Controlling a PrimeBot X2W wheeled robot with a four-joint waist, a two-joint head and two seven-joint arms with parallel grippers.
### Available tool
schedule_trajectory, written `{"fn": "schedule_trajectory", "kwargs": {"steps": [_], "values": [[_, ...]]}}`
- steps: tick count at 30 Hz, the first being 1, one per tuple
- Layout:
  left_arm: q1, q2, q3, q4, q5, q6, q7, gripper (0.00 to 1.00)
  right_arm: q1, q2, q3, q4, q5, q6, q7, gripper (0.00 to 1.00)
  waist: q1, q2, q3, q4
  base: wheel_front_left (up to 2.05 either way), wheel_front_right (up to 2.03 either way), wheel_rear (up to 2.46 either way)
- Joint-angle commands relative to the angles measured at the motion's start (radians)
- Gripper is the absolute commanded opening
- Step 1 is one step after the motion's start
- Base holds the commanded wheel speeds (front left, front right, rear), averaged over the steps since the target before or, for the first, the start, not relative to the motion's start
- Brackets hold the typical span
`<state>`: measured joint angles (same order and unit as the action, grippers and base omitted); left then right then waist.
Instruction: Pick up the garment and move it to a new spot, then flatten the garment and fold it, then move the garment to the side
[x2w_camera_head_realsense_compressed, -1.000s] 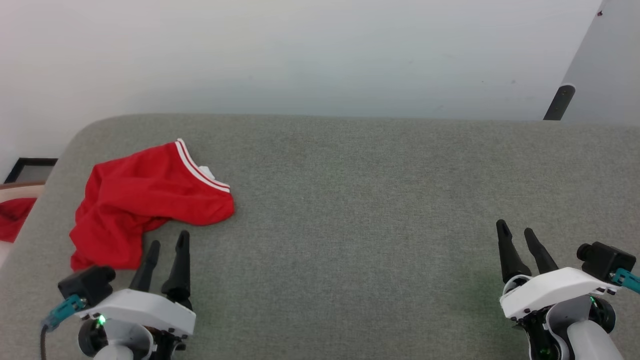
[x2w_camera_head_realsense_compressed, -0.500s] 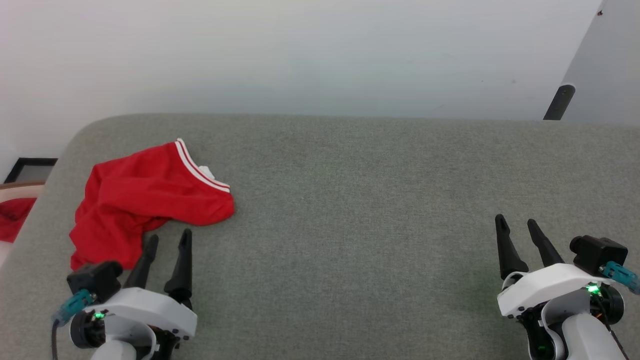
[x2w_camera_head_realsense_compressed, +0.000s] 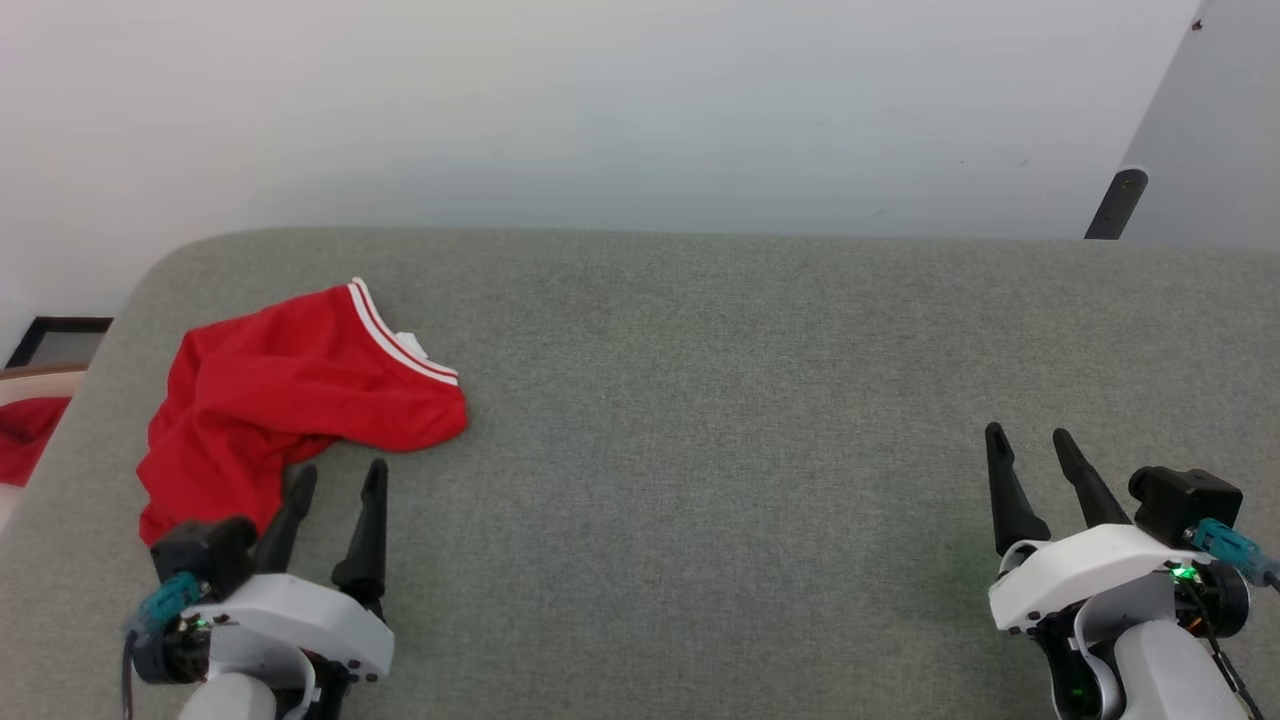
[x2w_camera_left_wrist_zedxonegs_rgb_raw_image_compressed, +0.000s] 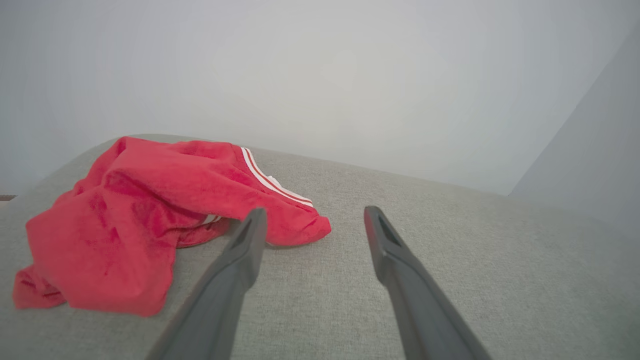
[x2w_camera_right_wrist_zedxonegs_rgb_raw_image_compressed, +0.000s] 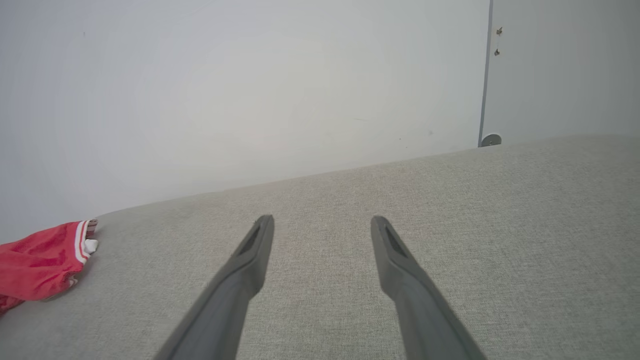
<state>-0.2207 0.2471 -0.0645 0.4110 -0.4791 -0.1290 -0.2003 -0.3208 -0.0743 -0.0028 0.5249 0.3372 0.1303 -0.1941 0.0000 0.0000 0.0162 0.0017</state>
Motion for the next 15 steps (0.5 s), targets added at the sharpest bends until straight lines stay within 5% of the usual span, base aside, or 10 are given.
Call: {"fn": "schedule_trajectory", "kwargs": {"steps": [1, 15], "values": [[-0.016, 0.008, -0.004, 0.001, 0.019, -0.003, -0.006, 1.00, -0.019, -0.001, -0.001, 0.001, -0.023, 0.001, -0.010, 1.00, 0.0000, 0.0000, 0.000, 0.000, 0.00, 0.00, 0.00], [-0.029, 0.029, -0.033, 0.043, 0.079, -0.003, -0.035, 1.00, -0.026, -0.005, -0.009, 0.009, -0.119, 0.001, -0.040, 1.00, 0.0000, 0.0000, -0.004, 0.000, 0.00, 0.00, 0.00]]}}
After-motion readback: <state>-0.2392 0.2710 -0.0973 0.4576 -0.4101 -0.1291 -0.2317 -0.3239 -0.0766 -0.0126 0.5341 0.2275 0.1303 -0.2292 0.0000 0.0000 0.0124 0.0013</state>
